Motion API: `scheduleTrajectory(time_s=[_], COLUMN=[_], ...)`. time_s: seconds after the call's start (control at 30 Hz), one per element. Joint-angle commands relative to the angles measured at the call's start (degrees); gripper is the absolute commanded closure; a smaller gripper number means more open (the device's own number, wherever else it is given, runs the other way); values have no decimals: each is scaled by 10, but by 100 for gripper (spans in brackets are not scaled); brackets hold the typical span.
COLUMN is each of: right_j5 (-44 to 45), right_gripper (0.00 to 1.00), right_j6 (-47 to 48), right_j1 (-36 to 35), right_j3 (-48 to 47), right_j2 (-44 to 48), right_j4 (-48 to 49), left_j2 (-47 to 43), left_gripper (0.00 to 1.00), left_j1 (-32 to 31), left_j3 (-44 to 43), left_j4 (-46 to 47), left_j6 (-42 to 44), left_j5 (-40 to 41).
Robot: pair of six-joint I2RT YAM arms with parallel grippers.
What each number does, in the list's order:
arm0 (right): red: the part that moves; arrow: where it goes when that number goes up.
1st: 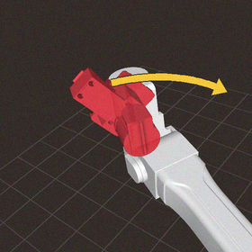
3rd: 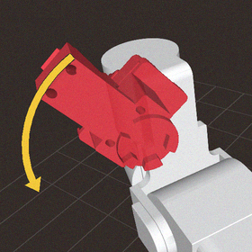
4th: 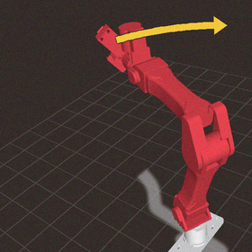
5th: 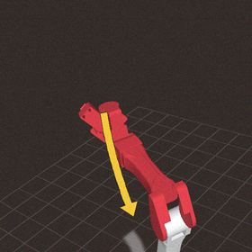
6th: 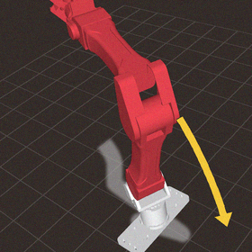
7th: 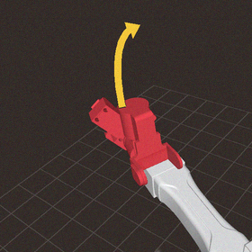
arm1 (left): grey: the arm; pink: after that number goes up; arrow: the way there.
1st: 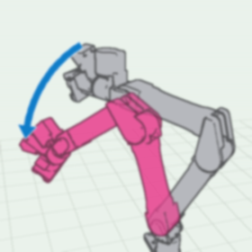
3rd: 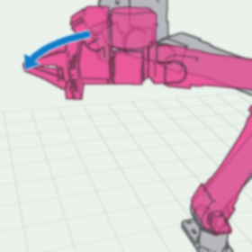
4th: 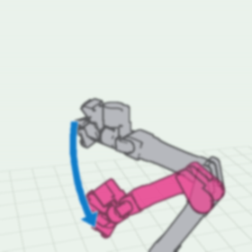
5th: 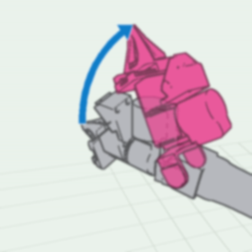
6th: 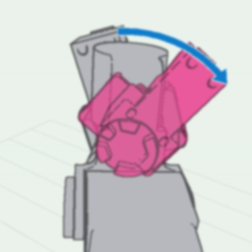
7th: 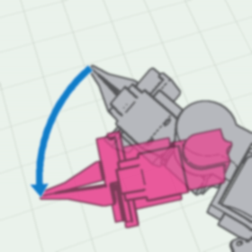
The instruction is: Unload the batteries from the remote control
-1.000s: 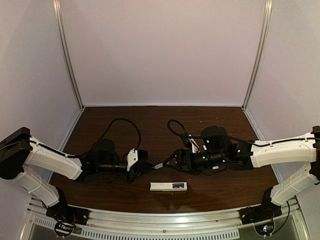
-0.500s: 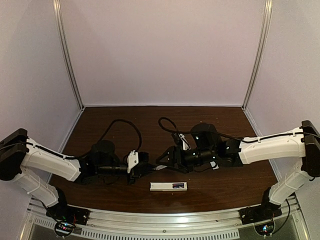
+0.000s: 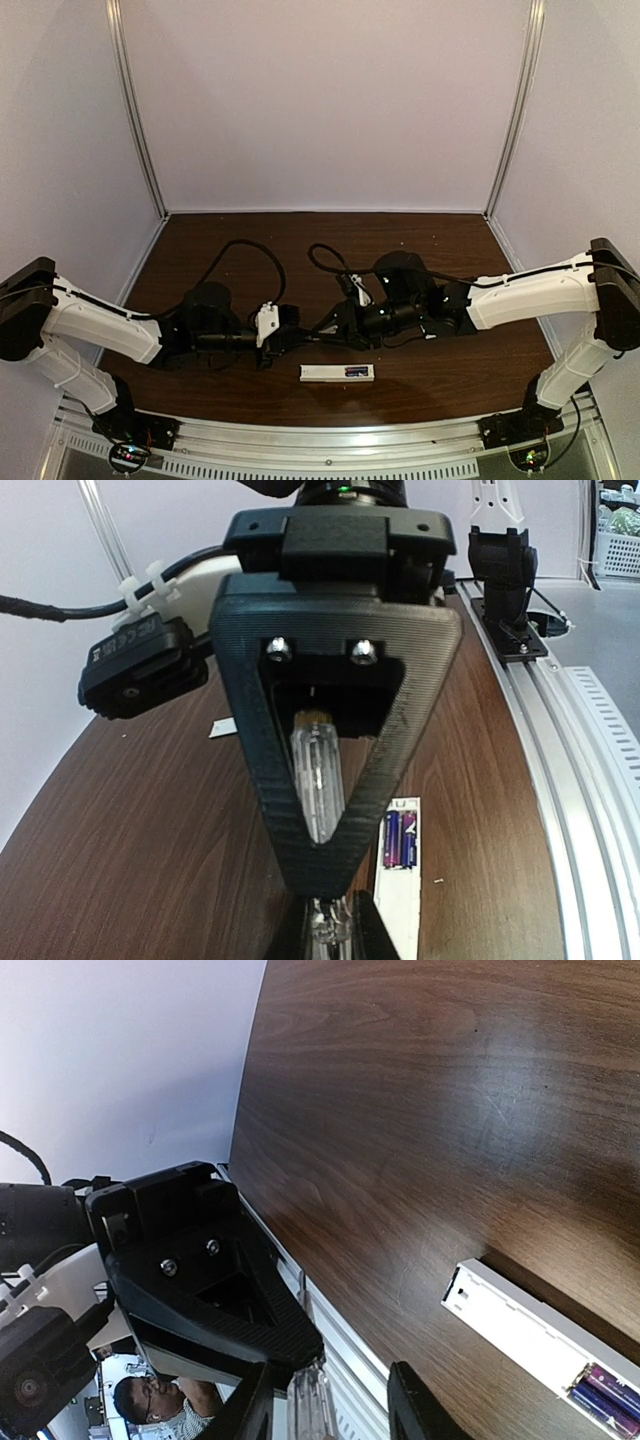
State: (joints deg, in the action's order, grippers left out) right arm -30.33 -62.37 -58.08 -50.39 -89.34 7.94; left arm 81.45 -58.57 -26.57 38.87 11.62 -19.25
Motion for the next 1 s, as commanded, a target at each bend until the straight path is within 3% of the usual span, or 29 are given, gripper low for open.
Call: scheduleTrajectory(time_s=[0.0, 0.4, 0.67, 0.73, 0.97], right_j5=[-9, -13, -20, -21, -4], right_gripper=[61, 76, 97, 100, 100], right_j6=[2, 3, 8, 11, 41], right_j1=[3, 0, -2, -3, -5], right_j3=[-15, -17, -15, -13, -10], right_j2=[-5, -12, -18, -17, 5], right_j4=[10, 7, 12, 12, -30], left_j2=[5, 6, 6, 6, -4], left_gripper=[100, 100, 98, 91, 44], left_j1=[-4, -8, -10, -10, -10], left_j3=[-11, -13, -13, -12, 4], left_j4=[7, 1, 1, 1, 17], left_j6=[7, 11, 13, 11, -1], left_j5=[3, 12, 16, 19, 36])
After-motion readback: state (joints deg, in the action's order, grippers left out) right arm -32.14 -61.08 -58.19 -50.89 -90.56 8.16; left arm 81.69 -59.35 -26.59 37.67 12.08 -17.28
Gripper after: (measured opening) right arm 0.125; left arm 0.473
